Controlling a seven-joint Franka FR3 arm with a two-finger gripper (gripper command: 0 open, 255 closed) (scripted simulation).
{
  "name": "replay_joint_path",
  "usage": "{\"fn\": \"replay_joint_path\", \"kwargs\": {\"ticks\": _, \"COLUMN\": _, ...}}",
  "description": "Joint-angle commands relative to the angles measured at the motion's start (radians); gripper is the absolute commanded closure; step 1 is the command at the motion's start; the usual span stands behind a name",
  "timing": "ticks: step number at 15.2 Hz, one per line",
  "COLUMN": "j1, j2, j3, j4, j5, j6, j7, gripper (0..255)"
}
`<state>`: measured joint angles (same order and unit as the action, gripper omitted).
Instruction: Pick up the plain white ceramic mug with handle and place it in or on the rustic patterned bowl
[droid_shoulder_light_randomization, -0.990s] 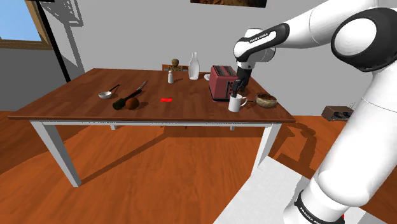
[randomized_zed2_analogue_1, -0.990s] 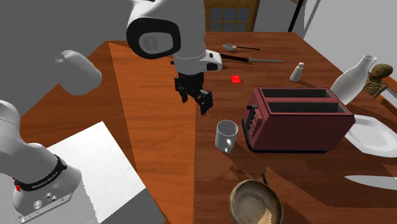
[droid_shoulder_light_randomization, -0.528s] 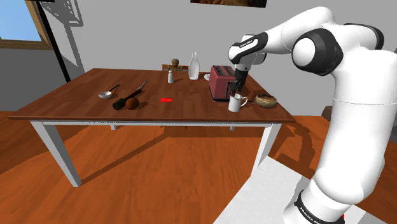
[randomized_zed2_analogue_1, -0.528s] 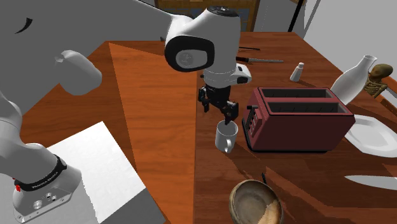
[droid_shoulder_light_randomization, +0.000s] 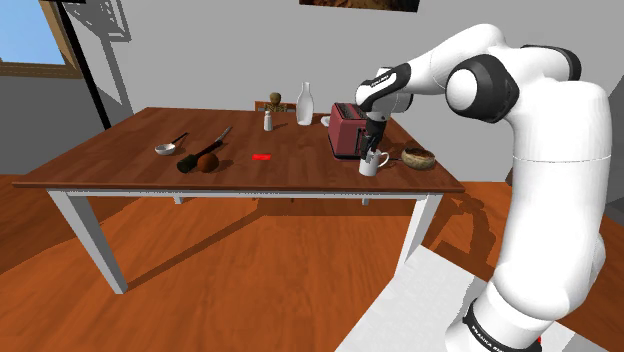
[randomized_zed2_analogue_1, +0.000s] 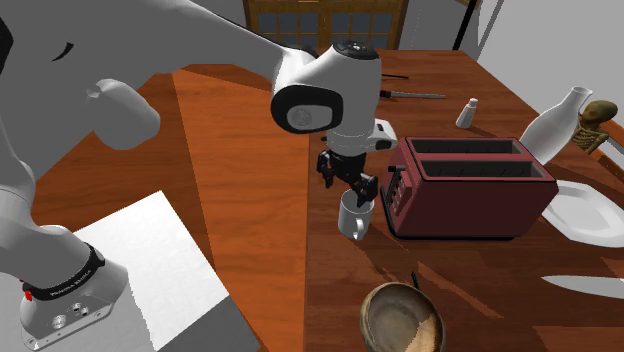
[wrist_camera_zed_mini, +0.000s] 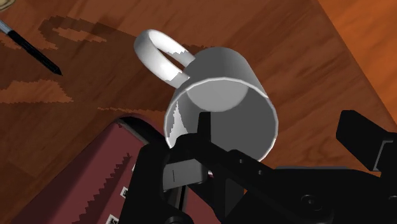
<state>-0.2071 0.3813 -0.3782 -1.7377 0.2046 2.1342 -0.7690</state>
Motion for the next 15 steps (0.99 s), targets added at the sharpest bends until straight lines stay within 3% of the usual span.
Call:
{"fn": "replay_joint_path", "kwargs": {"ticks": 1, "j1": -0.001, "j2": 0.007, "j3": 0.001, "j4": -0.001, "j5": 0.003, "j6": 0.008, "j7": -0.002, "gripper": 0}}
{"fn": "replay_joint_path", "kwargs": {"ticks": 8, "j1": -0.001, "j2": 0.007, "j3": 0.001, "j4": -0.001, "j5": 0.003, "j6": 0.008, "j7": -0.002, "gripper": 0}}
{"fn": "replay_joint_path", "kwargs": {"ticks": 9, "j1": -0.001, "j2": 0.007, "j3": 0.001, "j4": -0.001, "j5": 0.003, "j6": 0.008, "j7": -0.002, "gripper": 255}}
{"fn": "replay_joint_path", "kwargs": {"ticks": 15, "j1": -0.001, "j2": 0.007, "j3": 0.001, "j4": -0.001, "j5": 0.003, "j6": 0.008, "j7": -0.002, "gripper": 255}}
